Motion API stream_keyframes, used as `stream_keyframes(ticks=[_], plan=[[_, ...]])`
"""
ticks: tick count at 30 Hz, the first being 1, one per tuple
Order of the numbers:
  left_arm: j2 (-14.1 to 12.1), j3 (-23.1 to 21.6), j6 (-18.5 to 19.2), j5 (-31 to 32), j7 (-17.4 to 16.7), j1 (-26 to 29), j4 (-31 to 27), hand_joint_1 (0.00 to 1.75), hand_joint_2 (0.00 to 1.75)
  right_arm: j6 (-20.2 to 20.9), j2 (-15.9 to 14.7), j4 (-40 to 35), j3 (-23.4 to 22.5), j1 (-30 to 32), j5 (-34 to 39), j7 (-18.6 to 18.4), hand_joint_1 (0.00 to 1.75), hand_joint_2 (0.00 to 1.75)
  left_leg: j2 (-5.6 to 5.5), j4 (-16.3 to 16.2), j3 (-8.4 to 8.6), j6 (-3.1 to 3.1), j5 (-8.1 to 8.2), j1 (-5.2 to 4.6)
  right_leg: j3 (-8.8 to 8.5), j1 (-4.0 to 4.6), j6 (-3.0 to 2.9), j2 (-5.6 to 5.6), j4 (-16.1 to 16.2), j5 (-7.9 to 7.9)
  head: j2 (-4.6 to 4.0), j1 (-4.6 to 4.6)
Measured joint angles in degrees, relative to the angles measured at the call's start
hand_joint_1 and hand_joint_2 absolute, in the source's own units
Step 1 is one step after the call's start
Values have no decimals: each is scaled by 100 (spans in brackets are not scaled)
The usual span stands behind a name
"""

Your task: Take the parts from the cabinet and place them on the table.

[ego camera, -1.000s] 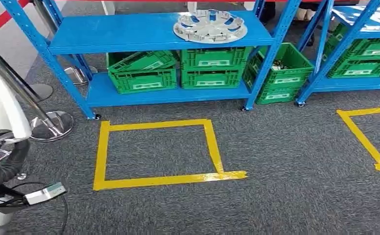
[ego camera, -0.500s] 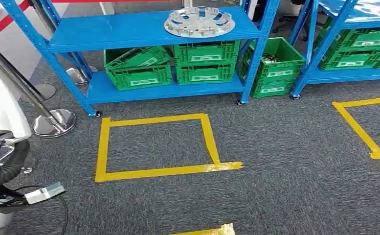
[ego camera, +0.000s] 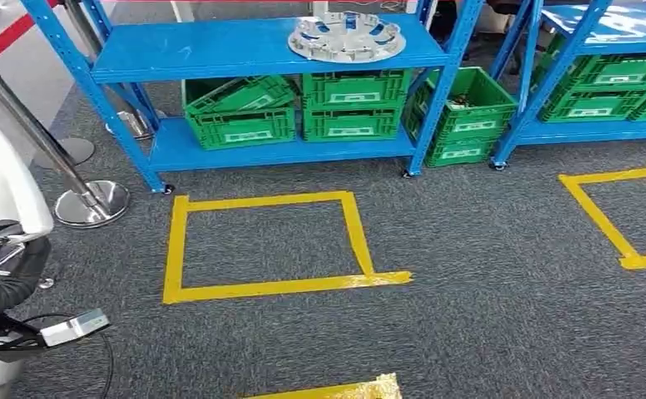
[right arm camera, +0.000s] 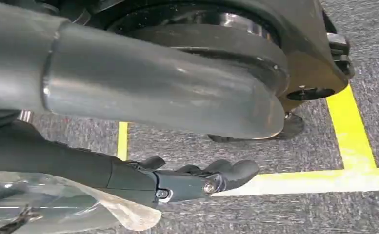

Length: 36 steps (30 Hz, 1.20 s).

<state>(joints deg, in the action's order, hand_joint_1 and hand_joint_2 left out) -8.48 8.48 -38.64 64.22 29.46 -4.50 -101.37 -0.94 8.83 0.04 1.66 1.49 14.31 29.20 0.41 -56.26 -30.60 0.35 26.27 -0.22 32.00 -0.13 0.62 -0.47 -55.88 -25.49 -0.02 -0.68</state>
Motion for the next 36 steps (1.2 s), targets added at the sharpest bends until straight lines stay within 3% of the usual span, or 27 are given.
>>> stream_keyframes(ticks=[13, 19, 21, 22, 23, 25, 26, 27, 28, 29, 30, 31, 32, 33, 34, 36], plan=[[-48, -26, 0, 17, -11, -4, 0, 175, 175, 20, 0, 0, -81, -4, -13, 35, 0, 0, 0, -22, -53, -5, -30, -3, 48, -3, 23, 0, -9, 41, 0, 2], [-55, -28, 0, 7, 50, -4, 0, 175, 175, 22, 0, 0, -112, -6, -15, 39, 0, 0, -3, -56, -103, 43, -60, -12, 69, -13, 80, -8, -6, 89, 0, 2], [-55, -28, 0, 2, 72, -9, 0, 175, 175, 22, -2, 0, -123, -5, -15, 42, 0, 0, 7, 37, -94, 115, -164, 34, 92, -10, 124, -4, -16, 89, 0, 2], [-55, -28, 0, 2, 72, -17, 0, 175, 175, 22, -2, 0, -127, -5, -15, 46, 0, 0, 24, 59, -107, 137, -197, 43, 184, -16, 137, 25, -112, -67, 0, 0], [-52, -28, 0, 2, 74, -31, 0, 175, 175, 22, -2, 0, -129, -3, -17, 48, 0, 0, 23, 59, -144, 165, -217, 45, 287, -13, 153, 35, -413, -335, 0, -22], [-52, -28, 0, 4, 74, -27, 0, 175, 175, 24, -9, 0, -135, -8, -19, 46, 0, 0, 24, 52, -243, 167, -263, 42, 675, -32, 180, 37, -1406, -868, 0, -50], [-50, -28, 0, 4, 74, -27, 0, 175, 175, 24, -9, 0, -138, -5, -24, 48, 0, 0, 24, 48, -295, 155, -293, 43, 814, -34, 194, 37, -1803, -1029, 0, -52], [-50, -31, 0, 7, 74, -24, 4, 175, 175, 24, -11, 0, -142, -3, -26, 46, 0, 0, 24, 44, -336, 141, -324, 45, 807, -44, 203, 36, -1903, -1024, 0, -52], [-46, -33, 0, 9, 77, -23, 9, 175, 175, 24, -15, 0, -149, -4, -26, 46, 0, 0, 23, 35, -377, 118, -347, 53, 645, -57, 211, 36, -1702, -887, 0, -52], [-44, -33, 0, 7, 77, -23, 9, 175, 175, 24, -18, 0, -153, -6, -26, 46, 0, 0, 21, 16, -413, 92, -368, 65, 366, -65, 211, 35, -1263, -682, 0, -52], [-44, -33, 0, 7, 77, -25, 9, 175, 175, 24, -20, 0, -157, -10, -26, 46, 0, 0, 19, -12, -451, 66, -384, 84, -21, -77, 215, 33, -643, -471, 0, -52], [-46, -33, 0, 7, 74, -26, 9, 175, 175, 24, -22, 0, -162, -23, -28, 48, 0, 0, 20, -54, -485, 34, -403, 93, -354, -95, 234, 37, -75, -472, 0, -57], [-48, -33, 0, 9, 68, -20, 9, 175, 175, 28, -22, 0, -166, -35, -33, 48, 0, 0, 7, -52, -514, -17, -433, 79, -409, -34, 166, 88, -138, -443, 2, -57], [-46, -42, 0, 7, 68, -37, 9, 175, 175, 28, -22, 0, -166, -29, -33, 59, 0, 0, 7, -70, -511, -49, -452, 76, -338, -48, 100, 120, -149, -373, 0, -44], [-46, -42, 0, 9, 66, -39, 9, 175, 175, 28, -26, 0, -166, -34, -33, 55, 0, 0, 1, -95, -529, -86, -477, 78, -257, -37, 55, 121, -120, -430, 0, -39], [-50, -44, 0, 9, 55, -36, 9, 175, 175, 28, -26, 0, -166, -29, -35, 55, 0, 0, -4, -66, -539, -162, -511, 92, -207, -47, -52, 109, -121, -396, 0, -37]])
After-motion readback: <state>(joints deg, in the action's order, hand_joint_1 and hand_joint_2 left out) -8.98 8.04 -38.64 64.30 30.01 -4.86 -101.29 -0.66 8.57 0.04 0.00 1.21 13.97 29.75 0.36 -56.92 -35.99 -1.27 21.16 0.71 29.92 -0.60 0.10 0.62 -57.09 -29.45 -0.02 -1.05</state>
